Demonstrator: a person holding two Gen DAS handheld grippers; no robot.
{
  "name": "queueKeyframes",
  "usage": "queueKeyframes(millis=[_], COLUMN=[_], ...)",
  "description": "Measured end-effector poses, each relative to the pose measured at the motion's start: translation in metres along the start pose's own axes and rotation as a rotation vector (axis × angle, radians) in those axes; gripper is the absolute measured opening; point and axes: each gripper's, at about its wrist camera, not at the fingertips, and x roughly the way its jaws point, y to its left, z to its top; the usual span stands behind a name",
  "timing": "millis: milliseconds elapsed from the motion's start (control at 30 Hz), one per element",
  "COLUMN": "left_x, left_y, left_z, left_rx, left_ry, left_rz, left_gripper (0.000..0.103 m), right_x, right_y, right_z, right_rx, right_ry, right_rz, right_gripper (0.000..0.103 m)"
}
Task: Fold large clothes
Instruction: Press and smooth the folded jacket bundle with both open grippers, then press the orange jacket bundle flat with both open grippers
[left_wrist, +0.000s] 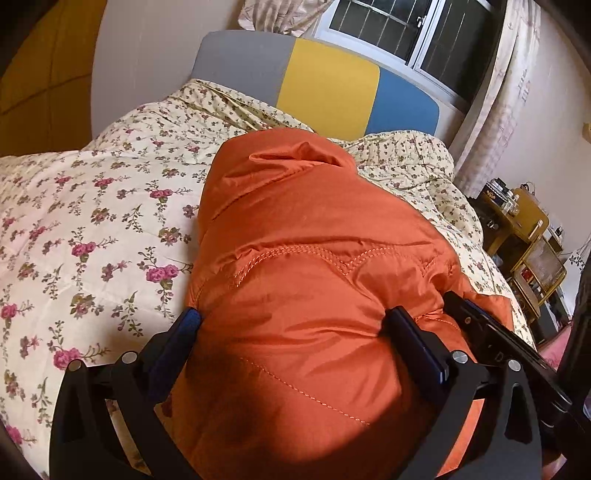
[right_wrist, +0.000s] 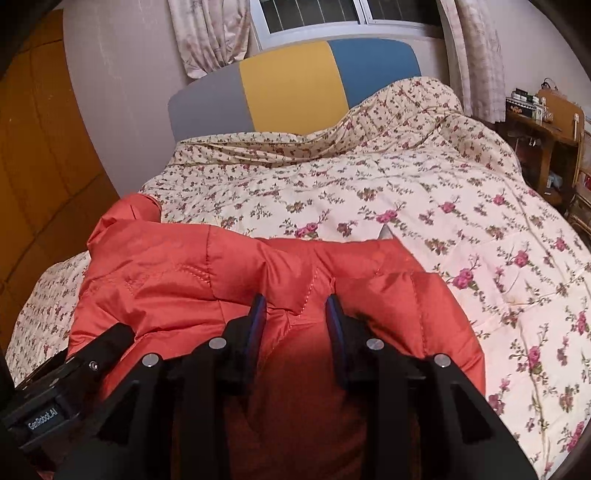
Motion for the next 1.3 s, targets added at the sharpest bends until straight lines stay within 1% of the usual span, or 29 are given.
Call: queueKeyframes(millis=[167, 333, 400, 433, 500, 567, 633, 667, 700, 733, 800, 833, 867, 1000, 1100, 1200, 1300], left_x=[0.004, 0.005, 0.002, 0.000, -0.005, -0.010, -0.015, -0.013, -0.005, 0.004, 0.028, 0.038, 0.042, 0.056, 0.061, 0.069, 0.070], left_y=[-0.002, -0.002, -0.005, -0.007, -0.013, -0.021, -0.030, -0.033, -0.038, -0.040, -0.047, -0.049, -0.050, -0.054, -0.052, -0.052, -0.054], left_z=[-0.004, -0.005, -0.004, -0.002, 0.007, 0.019, 0.036, 0.041, 0.048, 0.053, 0.058, 0.057, 0.056, 0.047, 0.040, 0.038, 0.037], left_rx=[0.004, 0.011, 0.020, 0.030, 0.061, 0.096, 0.137, 0.153, 0.181, 0.205, 0.252, 0.266, 0.273, 0.297, 0.288, 0.289, 0.301], left_ry=[-0.020, -0.026, -0.020, -0.012, 0.011, 0.001, -0.067, -0.082, -0.077, -0.049, 0.034, 0.061, 0.068, 0.036, 0.002, -0.004, -0.004], left_rz=[0.016, 0.028, 0.041, 0.054, 0.089, 0.110, 0.126, 0.146, 0.183, 0.197, 0.218, 0.225, 0.232, 0.269, 0.274, 0.284, 0.299], left_gripper=[0.100, 0.100, 0.100, 0.100, 0.100, 0.100, 0.100, 0.100, 0.100, 0.100, 0.100, 0.100, 0.100, 0.100, 0.100, 0.100, 0.100], right_x=[0.012, 0.013, 0.007, 0.001, -0.015, -0.030, -0.036, -0.035, -0.030, -0.025, -0.008, -0.003, 0.002, 0.015, 0.023, 0.028, 0.030], right_y=[-0.004, -0.007, -0.009, -0.011, -0.017, -0.020, -0.025, -0.027, -0.028, -0.031, -0.036, -0.039, -0.041, -0.046, -0.044, -0.045, -0.049], right_z=[-0.003, -0.005, -0.004, -0.003, 0.002, 0.009, 0.017, 0.021, 0.024, 0.025, 0.023, 0.021, 0.019, 0.013, 0.012, 0.010, 0.009], right_rx=[0.013, 0.024, 0.031, 0.039, 0.053, 0.040, 0.012, -0.003, -0.016, -0.023, -0.030, -0.027, -0.019, -0.003, -0.005, -0.003, 0.005], right_ry=[0.006, 0.001, -0.012, -0.022, -0.048, -0.081, -0.084, -0.074, -0.056, -0.036, 0.011, 0.017, 0.016, 0.001, 0.002, 0.006, 0.013], right_rz=[0.016, 0.030, 0.047, 0.068, 0.099, 0.075, 0.043, 0.019, -0.005, -0.017, -0.044, -0.050, -0.053, -0.071, -0.096, -0.110, -0.101], right_gripper=[0.032, 0.033, 0.036, 0.039, 0.039, 0.039, 0.037, 0.037, 0.033, 0.031, 0.029, 0.029, 0.029, 0.029, 0.029, 0.029, 0.029])
